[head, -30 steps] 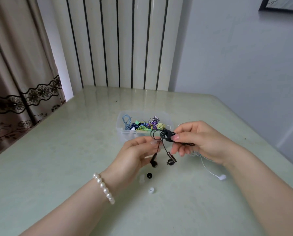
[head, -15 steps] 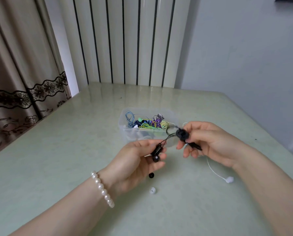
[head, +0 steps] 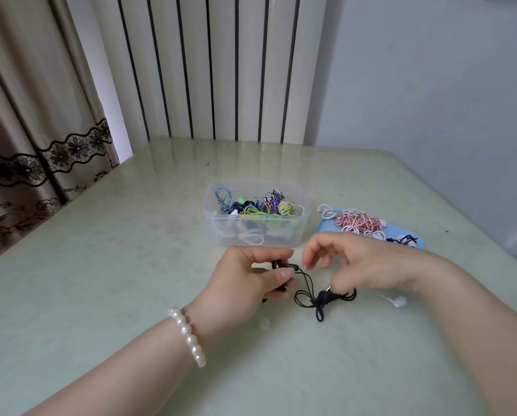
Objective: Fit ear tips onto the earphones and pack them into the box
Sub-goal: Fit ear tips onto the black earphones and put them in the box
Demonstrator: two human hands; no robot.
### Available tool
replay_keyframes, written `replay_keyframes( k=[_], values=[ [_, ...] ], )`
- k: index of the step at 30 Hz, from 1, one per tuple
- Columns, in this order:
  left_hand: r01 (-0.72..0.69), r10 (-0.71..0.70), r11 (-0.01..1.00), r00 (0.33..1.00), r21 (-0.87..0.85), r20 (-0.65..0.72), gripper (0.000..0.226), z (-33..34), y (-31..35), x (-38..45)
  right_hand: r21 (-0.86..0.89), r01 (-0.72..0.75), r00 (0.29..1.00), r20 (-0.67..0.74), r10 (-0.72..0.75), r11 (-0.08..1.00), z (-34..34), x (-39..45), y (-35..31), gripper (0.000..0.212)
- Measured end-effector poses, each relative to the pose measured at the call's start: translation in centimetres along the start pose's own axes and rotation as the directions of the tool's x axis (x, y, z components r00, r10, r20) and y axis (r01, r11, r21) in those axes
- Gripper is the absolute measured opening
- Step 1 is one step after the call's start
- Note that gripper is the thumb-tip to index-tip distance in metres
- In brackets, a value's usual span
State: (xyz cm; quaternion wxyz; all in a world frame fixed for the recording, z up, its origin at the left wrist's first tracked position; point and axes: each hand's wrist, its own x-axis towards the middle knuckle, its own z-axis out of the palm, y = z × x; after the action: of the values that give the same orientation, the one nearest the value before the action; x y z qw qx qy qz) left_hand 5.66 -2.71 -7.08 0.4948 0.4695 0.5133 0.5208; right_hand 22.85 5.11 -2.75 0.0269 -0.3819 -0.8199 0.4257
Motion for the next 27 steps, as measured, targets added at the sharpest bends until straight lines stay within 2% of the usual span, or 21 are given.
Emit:
replay_keyframes(
  k=[2, 3, 7, 10, 15, 18, 21, 24, 27],
  values=[
    [-0.059, 0.061, 0.992, 0.998, 0.113, -0.015, 0.029, 0.0, -0.2, 0.0, 0.234, 0.082, 0.995, -0.077, -0.066, 0.969, 0.5, 0.2, -0.3, 0.035],
    [-0.093, 0.097, 0.981, 0.995, 0.17, -0.018, 0.033, 0.1, -0.3, 0.0, 0.294, 0.104, 0.99, -0.125, -0.07, 0.95, 0.9, 0.4, -0.4, 0.03],
    [-0.147, 0.16, 0.959, 0.987, 0.242, -0.035, 0.051, -0.1, -0.5, 0.1, 0.345, 0.114, 0.962, -0.273, -0.016, 0.932, 2.3, 1.2, -0.7, 0.026],
    [-0.188, 0.203, 0.948, 0.978, 0.257, -0.035, 0.054, -0.1, -0.5, 0.0, 0.366, 0.125, 0.956, -0.294, -0.012, 0.922, 2.9, 1.6, -0.6, 0.01],
    [-0.246, 0.267, 0.912, 0.964, 0.329, -0.018, 0.054, 0.1, -0.4, 0.2, 0.391, 0.133, 0.96, -0.278, -0.02, 0.911, 2.9, 1.9, -0.1, 0.014],
    [-0.268, 0.28, 0.912, 0.96, 0.311, 0.006, 0.053, 0.3, -0.2, 0.7, 0.384, 0.156, 0.963, -0.265, -0.054, 0.91, 2.9, 1.9, -0.2, 0.018],
    [-0.263, 0.269, 0.922, 0.963, 0.285, 0.016, 0.052, 0.4, 0.2, 1.3, 0.406, 0.2, 0.937, -0.346, -0.053, 0.892, 2.8, 2.0, -0.2, 0.023],
    [-0.205, 0.213, 0.954, 0.977, 0.218, -0.011, 0.05, 0.2, 0.4, 2.0, 0.42, 0.247, 0.902, -0.43, -0.048, 0.873, 3.0, 2.2, -0.2, 0.029],
    [-0.131, 0.139, 0.985, 0.988, 0.113, -0.066, 0.036, -0.4, 0.5, 2.5, 0.416, 0.28, 0.857, -0.515, -0.03, 0.865, 3.2, 2.5, -0.2, 0.029]
  ],
)
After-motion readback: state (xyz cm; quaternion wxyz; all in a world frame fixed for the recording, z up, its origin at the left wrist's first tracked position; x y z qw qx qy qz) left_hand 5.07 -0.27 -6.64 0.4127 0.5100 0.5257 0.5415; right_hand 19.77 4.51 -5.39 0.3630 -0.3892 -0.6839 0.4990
